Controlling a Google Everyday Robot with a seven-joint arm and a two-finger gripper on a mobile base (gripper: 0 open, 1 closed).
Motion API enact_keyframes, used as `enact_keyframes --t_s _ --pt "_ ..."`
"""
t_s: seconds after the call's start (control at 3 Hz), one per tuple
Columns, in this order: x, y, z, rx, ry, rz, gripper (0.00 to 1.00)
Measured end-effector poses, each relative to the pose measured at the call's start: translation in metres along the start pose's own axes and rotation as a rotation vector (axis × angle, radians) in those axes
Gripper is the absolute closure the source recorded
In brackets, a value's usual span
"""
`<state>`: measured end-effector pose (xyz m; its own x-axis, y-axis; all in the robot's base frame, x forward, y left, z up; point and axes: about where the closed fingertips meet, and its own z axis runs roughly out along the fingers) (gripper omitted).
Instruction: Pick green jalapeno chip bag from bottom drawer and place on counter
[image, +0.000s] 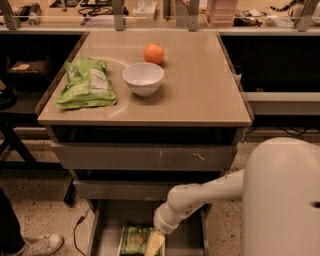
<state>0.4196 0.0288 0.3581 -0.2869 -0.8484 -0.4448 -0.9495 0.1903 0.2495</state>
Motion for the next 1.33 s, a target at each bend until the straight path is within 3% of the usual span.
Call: enact_keyframes --t_s 0.67,1.33 --pt "0.035 -0.027 0.097 -0.065 0.014 0.013 0.00" --pt "0.037 -0.029 0.124 -0.100 -0.025 0.010 0.00"
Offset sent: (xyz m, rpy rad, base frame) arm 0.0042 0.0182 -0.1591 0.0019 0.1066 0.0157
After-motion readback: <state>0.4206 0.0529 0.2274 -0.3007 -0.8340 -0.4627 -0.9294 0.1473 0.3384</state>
